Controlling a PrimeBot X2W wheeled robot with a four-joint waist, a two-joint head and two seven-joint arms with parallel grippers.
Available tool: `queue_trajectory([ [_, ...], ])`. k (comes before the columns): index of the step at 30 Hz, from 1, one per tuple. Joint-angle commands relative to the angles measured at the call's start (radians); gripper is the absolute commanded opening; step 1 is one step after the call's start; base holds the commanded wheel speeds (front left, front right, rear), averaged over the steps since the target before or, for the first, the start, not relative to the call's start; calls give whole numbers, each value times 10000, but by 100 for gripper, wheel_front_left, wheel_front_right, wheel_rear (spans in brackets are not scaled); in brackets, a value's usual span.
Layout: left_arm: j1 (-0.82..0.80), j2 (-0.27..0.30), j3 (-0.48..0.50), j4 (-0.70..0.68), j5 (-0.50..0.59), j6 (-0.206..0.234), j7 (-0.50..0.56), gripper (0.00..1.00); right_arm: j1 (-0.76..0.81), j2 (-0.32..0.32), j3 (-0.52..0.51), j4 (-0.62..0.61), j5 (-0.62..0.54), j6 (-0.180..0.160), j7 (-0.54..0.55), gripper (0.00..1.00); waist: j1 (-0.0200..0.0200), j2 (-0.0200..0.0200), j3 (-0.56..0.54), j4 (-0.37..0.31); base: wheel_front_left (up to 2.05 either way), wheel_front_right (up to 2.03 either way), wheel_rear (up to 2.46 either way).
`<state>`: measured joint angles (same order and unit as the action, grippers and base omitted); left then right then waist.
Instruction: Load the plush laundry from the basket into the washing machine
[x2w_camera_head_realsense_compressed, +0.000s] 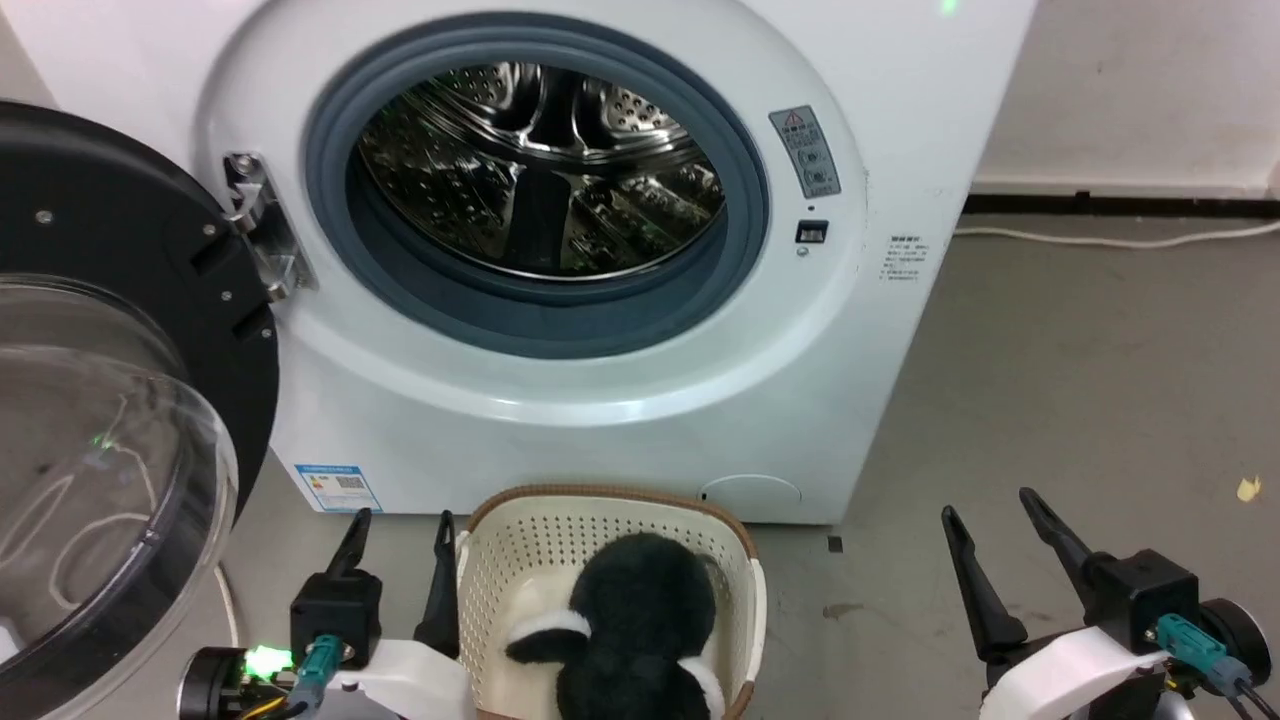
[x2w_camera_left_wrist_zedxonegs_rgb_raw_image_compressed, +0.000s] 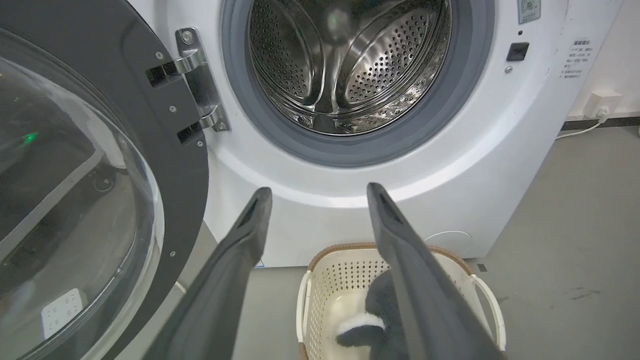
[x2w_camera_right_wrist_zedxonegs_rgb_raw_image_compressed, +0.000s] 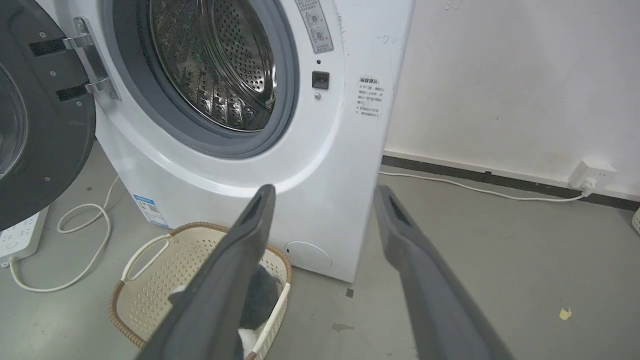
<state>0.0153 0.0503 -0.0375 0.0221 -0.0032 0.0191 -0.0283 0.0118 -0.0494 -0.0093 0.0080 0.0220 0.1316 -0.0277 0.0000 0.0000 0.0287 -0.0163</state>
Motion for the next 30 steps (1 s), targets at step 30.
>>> queue_trajectory([
  [30, -1867, 352, -905, 2280, -187, -161, -278, 100, -835, -3, -24, -323, 1134, -4, -705, 100, 0, 0, 2161, -1135, 0, 0, 0],
])
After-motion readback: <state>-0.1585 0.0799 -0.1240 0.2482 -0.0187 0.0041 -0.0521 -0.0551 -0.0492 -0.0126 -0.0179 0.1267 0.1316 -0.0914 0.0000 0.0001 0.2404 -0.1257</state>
